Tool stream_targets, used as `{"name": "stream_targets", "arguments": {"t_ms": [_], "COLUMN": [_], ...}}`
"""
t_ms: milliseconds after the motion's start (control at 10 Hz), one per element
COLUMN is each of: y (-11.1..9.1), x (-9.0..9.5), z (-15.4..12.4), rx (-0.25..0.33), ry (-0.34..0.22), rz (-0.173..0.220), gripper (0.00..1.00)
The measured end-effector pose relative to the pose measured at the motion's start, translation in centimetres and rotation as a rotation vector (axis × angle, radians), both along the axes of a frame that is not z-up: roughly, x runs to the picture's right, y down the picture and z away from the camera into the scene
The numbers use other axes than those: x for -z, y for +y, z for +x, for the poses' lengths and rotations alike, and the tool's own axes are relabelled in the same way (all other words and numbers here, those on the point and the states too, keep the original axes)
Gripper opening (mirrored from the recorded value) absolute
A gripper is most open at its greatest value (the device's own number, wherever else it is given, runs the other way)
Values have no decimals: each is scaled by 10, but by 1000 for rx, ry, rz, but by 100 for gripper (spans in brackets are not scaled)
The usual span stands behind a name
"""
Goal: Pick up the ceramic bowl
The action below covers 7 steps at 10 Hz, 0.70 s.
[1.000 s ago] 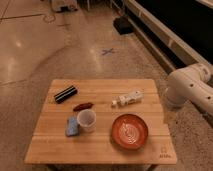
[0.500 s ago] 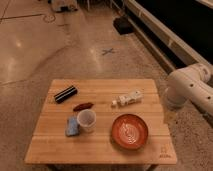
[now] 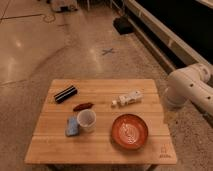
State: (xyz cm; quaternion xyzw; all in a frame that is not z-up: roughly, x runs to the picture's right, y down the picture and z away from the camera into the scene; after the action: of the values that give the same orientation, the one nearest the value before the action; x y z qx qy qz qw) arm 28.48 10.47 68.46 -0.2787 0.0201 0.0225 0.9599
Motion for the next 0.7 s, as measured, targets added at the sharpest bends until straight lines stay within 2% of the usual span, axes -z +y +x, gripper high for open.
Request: {"name": "stream_targets", "arguments": {"t_ms": [500,700], "y": [0,12], "x": [0,-11], "z": [0,-9], "rx": [1,14], "ry": [0,-21], "rz": [0,8], "gripper": [65,65]}}
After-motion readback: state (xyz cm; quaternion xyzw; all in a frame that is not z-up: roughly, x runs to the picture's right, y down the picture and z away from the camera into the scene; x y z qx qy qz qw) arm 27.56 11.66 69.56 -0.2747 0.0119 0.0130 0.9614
